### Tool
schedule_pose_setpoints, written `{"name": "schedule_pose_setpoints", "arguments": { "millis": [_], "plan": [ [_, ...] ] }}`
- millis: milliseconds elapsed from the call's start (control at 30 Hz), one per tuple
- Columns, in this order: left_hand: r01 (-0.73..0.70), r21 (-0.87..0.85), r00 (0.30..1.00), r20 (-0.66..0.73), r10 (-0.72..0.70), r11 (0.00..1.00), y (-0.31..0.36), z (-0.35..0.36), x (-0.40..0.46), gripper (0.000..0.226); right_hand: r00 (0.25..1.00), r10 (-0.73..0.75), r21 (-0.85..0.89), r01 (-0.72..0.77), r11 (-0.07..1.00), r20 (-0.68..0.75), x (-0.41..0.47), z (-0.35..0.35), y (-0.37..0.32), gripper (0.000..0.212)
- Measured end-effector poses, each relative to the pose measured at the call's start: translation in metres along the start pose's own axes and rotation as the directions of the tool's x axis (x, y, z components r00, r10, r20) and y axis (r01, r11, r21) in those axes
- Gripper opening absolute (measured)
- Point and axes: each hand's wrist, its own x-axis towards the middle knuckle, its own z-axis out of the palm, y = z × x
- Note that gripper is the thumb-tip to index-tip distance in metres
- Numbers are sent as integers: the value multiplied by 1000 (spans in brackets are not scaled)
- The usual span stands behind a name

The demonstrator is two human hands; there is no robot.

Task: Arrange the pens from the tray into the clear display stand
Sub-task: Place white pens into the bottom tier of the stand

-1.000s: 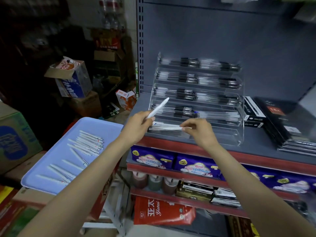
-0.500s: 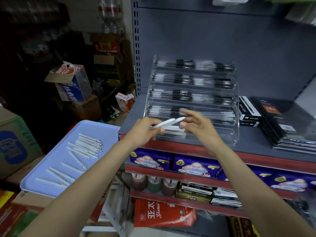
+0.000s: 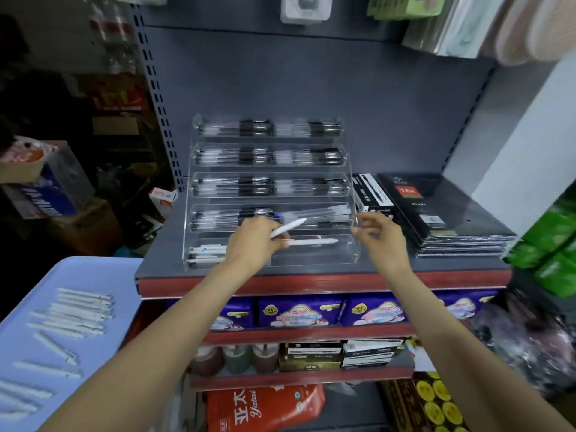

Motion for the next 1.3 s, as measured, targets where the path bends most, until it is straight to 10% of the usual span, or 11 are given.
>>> {"name": "schedule_pose_setpoints", "arguments": {
  "millis": [400, 533, 767, 1033, 1300],
  "plan": [
    [-192, 487, 981, 116, 155, 852, 20, 31, 21, 18, 976, 160, -76, -150, 986, 149, 9, -9, 19, 31],
    [-226, 522, 974, 130, 186, 822, 17, 34, 22, 17, 999, -36, -269, 30, 963, -16, 3, -5, 11, 36],
    [-234, 448, 971, 69, 228, 863, 21, 31, 18, 15, 935, -143, -278, 239, 930, 325, -10, 19, -20, 25],
    [-278, -68, 960, 17, 280, 958, -2, 17, 12, 20, 981, -98, -169, 127, 977, 168, -1, 2, -8, 20],
    [-174, 205, 980, 134, 148, 963, 10, 28, 18, 20, 1000, 0, -201, -4, 980, -19, 0, -4, 5, 45]
  ]
}}
